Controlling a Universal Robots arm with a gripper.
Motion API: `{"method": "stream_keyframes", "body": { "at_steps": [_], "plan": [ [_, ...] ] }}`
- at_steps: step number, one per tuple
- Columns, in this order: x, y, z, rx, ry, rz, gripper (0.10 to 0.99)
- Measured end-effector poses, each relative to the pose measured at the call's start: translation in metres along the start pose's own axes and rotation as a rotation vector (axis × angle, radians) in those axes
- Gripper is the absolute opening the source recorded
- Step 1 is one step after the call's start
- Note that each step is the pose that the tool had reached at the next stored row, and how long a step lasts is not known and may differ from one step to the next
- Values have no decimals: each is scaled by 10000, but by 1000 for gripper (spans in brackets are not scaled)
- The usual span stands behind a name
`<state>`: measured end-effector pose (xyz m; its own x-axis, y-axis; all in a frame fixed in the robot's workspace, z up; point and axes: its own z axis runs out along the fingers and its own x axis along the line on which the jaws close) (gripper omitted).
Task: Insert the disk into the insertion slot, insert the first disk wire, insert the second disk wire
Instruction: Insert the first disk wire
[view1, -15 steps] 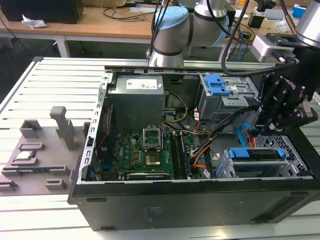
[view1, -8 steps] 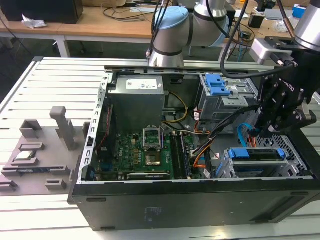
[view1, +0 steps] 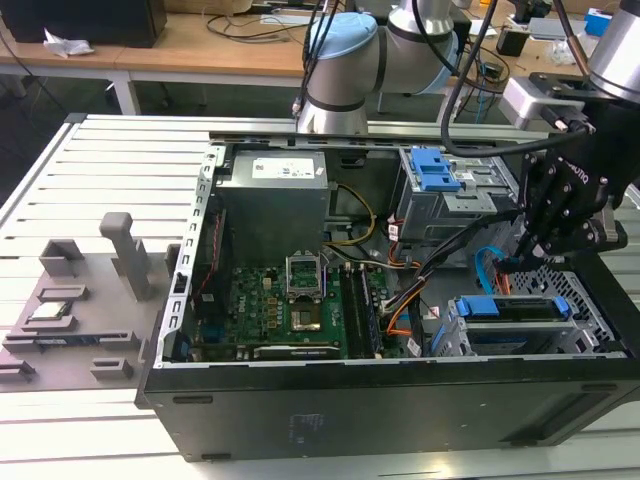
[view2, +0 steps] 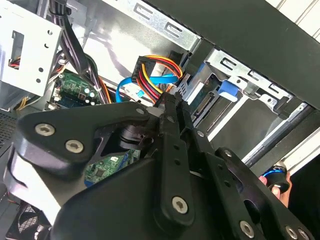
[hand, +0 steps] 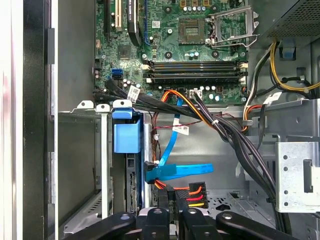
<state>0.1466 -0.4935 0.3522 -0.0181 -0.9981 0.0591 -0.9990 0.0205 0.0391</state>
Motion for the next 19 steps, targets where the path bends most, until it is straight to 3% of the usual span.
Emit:
{"method": "stream_keyframes", "body": {
  "at_steps": [5,14,19],
  "plan": [
    [11,-1,1,0,0,-1,169],
    [207,-6,26,-1,0,1,169],
    [268,-39,69,-2,0,1,169]
  ]
}}
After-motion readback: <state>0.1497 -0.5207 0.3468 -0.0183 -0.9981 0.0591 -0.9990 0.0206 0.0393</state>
